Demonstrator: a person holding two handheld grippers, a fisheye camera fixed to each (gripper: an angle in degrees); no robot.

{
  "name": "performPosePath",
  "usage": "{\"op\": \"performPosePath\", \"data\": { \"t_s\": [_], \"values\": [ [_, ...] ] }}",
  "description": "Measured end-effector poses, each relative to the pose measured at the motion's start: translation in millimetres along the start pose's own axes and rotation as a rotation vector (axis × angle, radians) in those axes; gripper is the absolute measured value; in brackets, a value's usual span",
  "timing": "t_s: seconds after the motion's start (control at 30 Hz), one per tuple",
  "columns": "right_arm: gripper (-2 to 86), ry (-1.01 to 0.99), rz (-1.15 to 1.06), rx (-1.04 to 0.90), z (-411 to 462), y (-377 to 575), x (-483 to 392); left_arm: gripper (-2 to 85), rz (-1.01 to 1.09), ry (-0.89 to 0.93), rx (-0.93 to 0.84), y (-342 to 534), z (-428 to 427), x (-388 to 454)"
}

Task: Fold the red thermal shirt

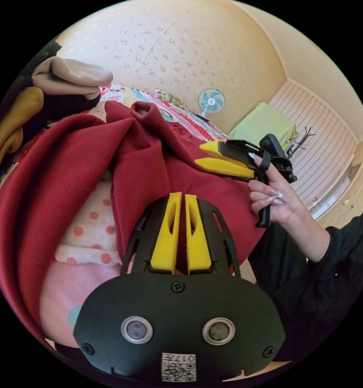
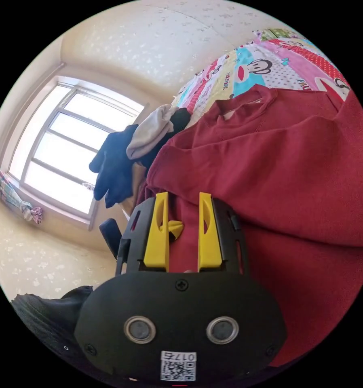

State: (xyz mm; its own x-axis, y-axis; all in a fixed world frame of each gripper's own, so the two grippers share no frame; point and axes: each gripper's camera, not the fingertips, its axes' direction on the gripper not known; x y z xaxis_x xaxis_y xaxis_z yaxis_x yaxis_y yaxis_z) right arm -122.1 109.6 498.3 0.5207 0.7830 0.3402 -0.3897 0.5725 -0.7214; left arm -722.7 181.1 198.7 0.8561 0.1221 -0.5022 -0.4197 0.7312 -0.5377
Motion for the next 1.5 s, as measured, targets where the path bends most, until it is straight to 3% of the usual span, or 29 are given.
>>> {"op": "performPosePath", "data": {
  "t_s": [0.07, 0.17, 0.23, 0.27, 0.37, 0.5, 0.63, 0.73, 0.87, 0.93, 1.0, 1.07, 1.13, 1.2, 1.3, 1.4, 1.47, 1.5],
  "values": [
    [11.1, 0.058, -0.073, 0.096, -28.4, 2.7, -9.5, 0.2, -0.004, 0.018, 0.005, -1.1, 2.5, -1.5],
    [9.2, 0.427, -0.197, 0.197, -56.9, 8.3, -11.7, 0.2, -0.014, 0.039, 0.004, -4.0, 6.7, -2.3],
    [7.7, 0.766, -0.128, 0.073, -43.0, 5.7, 22.9, 0.2, -0.014, 0.039, 0.004, -5.5, 9.5, -0.1],
    [6.7, 0.850, -0.093, -0.131, -21.4, 4.4, 63.8, 0.2, -0.014, 0.039, 0.004, -6.5, 11.7, 1.6],
    [4.4, 0.601, -0.008, -0.066, -39.2, 8.2, 101.8, 0.4, -0.009, 0.037, 0.006, -8.6, 17.6, 7.4],
    [3.3, 0.614, -0.029, -0.052, -28.9, 13.6, 105.5, 1.1, 0.014, -0.002, 0.004, -11.9, 26.2, 22.9],
    [3.2, 0.666, -0.090, -0.035, -20.9, 22.4, 99.8, 3.7, 0.118, -0.266, -0.050, -17.2, 34.6, 82.2],
    [3.1, 0.634, -0.082, -0.027, -24.0, 23.0, 107.8, 5.4, 0.060, -0.425, -0.127, -12.2, 17.9, 114.1],
    [2.6, 0.527, -0.036, -0.008, -37.1, 21.1, 129.3, 6.2, -0.184, -0.802, 0.071, 23.5, -66.9, 118.8],
    [2.3, 0.488, -0.023, -0.004, -42.0, 19.9, 137.2, 7.6, -0.195, -0.876, 0.103, 38.9, -101.3, 111.1],
    [2.1, 0.458, -0.012, 0.000, -47.5, 18.2, 144.9, 9.7, -0.151, -0.895, 0.007, 48.6, -114.8, 98.7],
    [1.9, 0.459, -0.012, 0.001, -50.3, 17.1, 147.6, 11.0, -0.120, -0.857, -0.240, 58.7, -100.5, 75.4],
    [1.9, 0.468, -0.016, 0.003, -53.1, 16.1, 148.8, 9.9, -0.114, -0.862, -0.367, 68.3, -81.5, 55.0],
    [1.9, 0.471, -0.021, 0.006, -58.3, 14.8, 150.6, 6.0, -0.104, -0.811, -0.339, 68.0, -82.9, 47.4],
    [2.1, 0.426, -0.020, 0.015, -69.6, 13.7, 157.0, 1.0, -0.140, -0.796, -0.437, 42.3, -103.3, 46.4],
    [2.1, 0.323, 0.003, 0.040, -86.4, 13.5, 170.6, 0.3, -0.207, -0.494, -0.197, 10.4, -183.6, 68.0],
    [2.1, 0.242, 0.019, 0.058, -97.2, 14.1, 180.5, 0.3, -0.260, -0.035, 0.114, -9.7, -262.2, 77.5],
    [2.2, 0.191, 0.027, 0.073, -103.8, 14.7, 186.7, 0.3, -0.264, 0.068, 0.181, -14.1, -276.5, 78.8]
  ]
}}
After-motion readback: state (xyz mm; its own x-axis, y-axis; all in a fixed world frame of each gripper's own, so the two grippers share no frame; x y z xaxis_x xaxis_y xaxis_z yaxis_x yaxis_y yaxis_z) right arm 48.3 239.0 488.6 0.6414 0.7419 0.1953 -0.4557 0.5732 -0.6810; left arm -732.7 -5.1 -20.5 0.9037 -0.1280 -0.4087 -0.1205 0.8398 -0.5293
